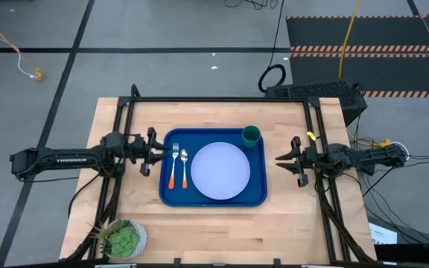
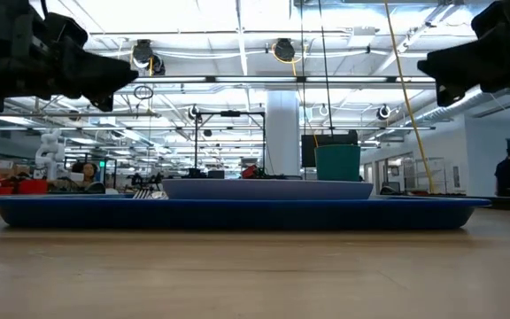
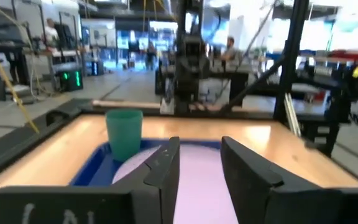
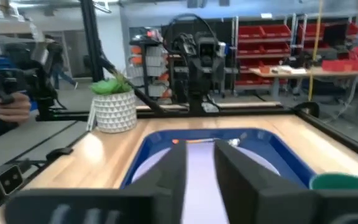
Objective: Pick and place plate/cup/fork/spoon on tray
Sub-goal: Return to Home Position
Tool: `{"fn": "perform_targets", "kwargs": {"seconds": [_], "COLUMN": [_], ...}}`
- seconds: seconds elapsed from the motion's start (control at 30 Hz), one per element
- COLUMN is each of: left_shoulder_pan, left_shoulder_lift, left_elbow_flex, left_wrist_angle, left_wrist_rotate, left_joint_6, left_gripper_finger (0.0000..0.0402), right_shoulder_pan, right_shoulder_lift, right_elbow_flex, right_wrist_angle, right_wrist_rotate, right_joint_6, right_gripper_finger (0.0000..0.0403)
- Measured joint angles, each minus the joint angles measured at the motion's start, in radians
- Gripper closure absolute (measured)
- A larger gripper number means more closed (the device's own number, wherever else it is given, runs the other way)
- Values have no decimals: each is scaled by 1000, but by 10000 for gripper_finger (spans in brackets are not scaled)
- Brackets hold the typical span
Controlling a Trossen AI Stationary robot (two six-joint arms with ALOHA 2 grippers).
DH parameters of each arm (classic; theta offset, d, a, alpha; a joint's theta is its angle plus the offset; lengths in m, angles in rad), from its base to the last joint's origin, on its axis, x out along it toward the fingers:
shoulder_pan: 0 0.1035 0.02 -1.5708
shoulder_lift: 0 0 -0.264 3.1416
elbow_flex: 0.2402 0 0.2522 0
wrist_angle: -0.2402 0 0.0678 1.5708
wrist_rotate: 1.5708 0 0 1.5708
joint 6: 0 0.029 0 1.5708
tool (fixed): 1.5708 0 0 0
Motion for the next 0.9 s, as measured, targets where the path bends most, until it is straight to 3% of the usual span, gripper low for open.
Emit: {"fn": "perform_targets", "kwargs": {"seconds": [0.13,0.3,0.47,0.77,0.9], "left_shoulder_pan": [10,3,-65,-298,-316], "left_shoulder_lift": [0,0,0,-22,-92], "left_elbow_flex": [0,0,0,0,0], "left_wrist_angle": [-30,-6,-57,-108,-140], "left_wrist_rotate": [33,60,66,-208,-220], "left_joint_6": [24,-72,-169,-40,-17], "left_gripper_finger": [321,393,398,400,400], "right_shoulder_pan": [-38,-63,-63,-63,-63], "right_shoulder_lift": [2,1,7,7,7], "right_elbow_flex": [-1,-2,-2,-3,-3], "right_wrist_angle": [-3,-32,-59,-67,-68], "right_wrist_rotate": [-62,-100,-100,-101,-109], "right_joint_6": [-12,29,37,69,86], "right_gripper_finger": [383,395,401,402,402]}}
